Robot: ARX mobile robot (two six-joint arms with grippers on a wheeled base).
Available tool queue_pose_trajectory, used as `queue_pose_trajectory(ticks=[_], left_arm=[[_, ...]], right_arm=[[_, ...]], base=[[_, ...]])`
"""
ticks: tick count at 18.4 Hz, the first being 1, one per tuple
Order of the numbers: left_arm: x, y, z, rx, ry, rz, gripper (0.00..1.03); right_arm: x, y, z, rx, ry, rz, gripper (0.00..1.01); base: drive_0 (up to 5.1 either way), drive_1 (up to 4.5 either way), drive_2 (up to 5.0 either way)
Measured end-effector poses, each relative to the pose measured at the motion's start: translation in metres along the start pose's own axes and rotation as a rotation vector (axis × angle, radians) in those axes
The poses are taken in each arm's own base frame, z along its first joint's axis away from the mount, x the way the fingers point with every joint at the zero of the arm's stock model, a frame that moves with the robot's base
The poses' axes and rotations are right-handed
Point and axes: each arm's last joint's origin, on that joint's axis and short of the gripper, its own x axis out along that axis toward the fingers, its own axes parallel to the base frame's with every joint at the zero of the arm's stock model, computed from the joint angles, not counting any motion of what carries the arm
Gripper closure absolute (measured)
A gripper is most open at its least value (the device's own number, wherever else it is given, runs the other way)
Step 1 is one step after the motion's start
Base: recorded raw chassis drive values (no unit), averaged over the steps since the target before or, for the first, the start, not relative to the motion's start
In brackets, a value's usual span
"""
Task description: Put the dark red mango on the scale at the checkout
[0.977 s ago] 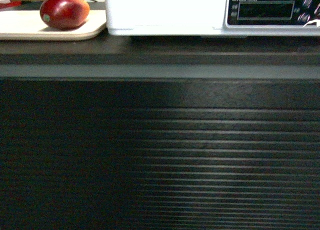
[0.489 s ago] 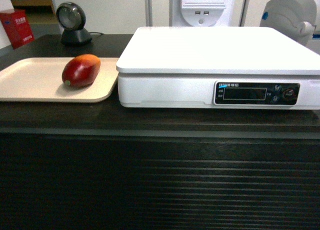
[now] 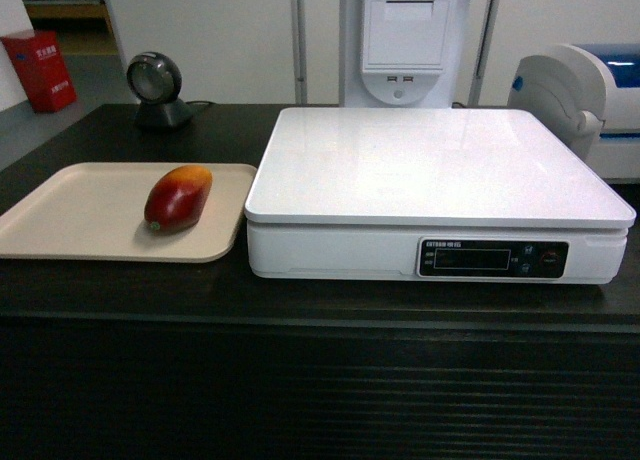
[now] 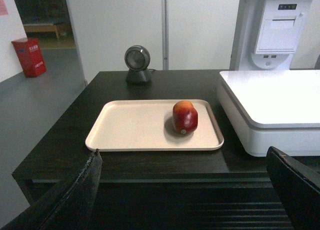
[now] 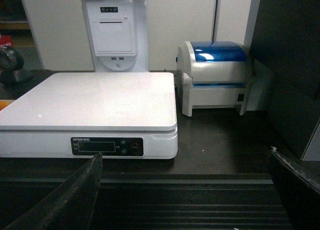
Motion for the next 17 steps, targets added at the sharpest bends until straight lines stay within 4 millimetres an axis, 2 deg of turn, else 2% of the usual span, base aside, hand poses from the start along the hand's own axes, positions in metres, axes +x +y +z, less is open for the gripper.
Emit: queue_pose_trajectory(ticks=[17], left_arm=[[0.0000, 0.0000, 0.0002, 0.000, -0.002, 0.000, 0.05]], right_arm=[[0.0000, 0.0000, 0.0003, 0.000, -0.003, 0.000, 0.03]], base=[[0.0, 0.00, 0.0]])
